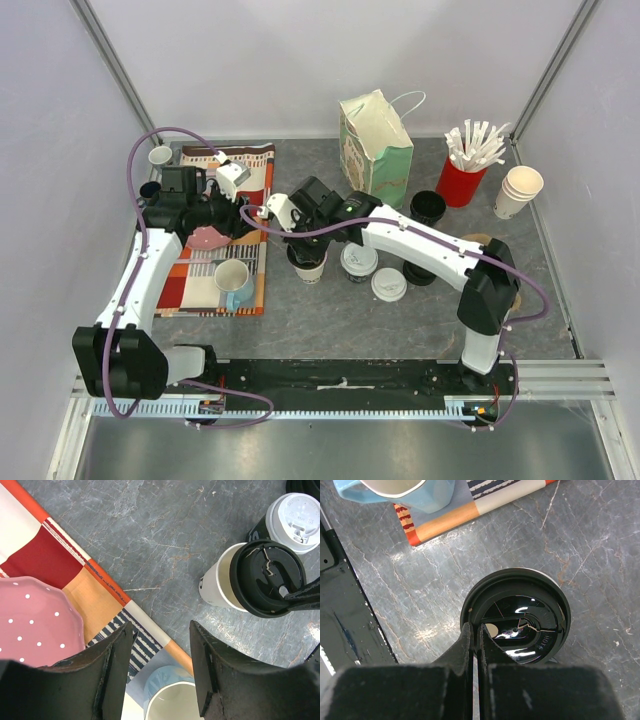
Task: Pack the takeout coffee
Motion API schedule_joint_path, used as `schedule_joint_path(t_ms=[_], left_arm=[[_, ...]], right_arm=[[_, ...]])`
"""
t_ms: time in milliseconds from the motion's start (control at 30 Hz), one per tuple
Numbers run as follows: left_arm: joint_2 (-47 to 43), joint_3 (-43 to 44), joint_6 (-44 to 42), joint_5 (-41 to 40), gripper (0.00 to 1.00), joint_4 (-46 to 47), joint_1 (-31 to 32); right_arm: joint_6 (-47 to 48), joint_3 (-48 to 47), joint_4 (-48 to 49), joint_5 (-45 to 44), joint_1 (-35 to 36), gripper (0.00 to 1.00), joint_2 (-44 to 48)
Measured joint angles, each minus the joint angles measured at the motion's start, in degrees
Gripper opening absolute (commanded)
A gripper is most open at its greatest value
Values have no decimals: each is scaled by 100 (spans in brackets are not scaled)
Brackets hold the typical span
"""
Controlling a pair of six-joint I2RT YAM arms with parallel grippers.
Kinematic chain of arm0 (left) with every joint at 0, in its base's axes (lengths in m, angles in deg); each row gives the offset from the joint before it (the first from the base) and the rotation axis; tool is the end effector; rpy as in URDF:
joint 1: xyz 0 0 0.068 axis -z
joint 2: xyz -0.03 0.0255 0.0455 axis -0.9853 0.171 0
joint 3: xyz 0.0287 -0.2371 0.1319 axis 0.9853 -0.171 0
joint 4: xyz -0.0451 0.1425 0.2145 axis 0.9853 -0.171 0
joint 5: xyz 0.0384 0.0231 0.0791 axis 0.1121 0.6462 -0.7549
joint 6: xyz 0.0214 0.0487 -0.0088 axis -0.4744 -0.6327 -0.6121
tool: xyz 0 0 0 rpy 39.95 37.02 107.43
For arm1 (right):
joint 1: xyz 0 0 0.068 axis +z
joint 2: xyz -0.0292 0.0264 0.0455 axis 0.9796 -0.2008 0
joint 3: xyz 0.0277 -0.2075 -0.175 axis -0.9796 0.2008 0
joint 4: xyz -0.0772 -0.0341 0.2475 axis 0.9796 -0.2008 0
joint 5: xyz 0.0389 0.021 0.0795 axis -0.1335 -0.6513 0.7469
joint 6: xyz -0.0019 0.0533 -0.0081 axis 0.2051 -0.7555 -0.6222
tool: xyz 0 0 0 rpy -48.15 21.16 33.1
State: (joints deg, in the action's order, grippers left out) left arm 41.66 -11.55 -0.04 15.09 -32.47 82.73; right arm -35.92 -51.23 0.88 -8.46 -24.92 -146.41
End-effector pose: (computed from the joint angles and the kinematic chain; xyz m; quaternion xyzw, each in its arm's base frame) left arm 0.2599 -0.0327 0.3140 0.3116 0.8288 -0.2164 0.4113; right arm 0.2348 0.3299 0.3085 -0.5191 0.7868 0.2132 0.2572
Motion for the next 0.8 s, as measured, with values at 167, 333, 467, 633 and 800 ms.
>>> schedule_joint_path(t_ms=[167, 333, 467, 633, 800], left_arm=[[0, 0, 0, 2, 56, 13, -26], [0, 0, 0, 22, 56, 13, -24], [0, 0, 0, 39, 56, 15, -26], [2, 0, 0, 50, 56, 15, -26], [2, 0, 0, 68, 56, 15, -26]], right_arm=[[0, -46, -31, 17, 24, 0, -203], [4, -68, -31, 13, 22, 0, -413], [24, -83, -50, -2, 22, 0, -413], [26, -144, -122, -24, 26, 0, -420], [66, -417, -374, -210, 81, 0, -433]])
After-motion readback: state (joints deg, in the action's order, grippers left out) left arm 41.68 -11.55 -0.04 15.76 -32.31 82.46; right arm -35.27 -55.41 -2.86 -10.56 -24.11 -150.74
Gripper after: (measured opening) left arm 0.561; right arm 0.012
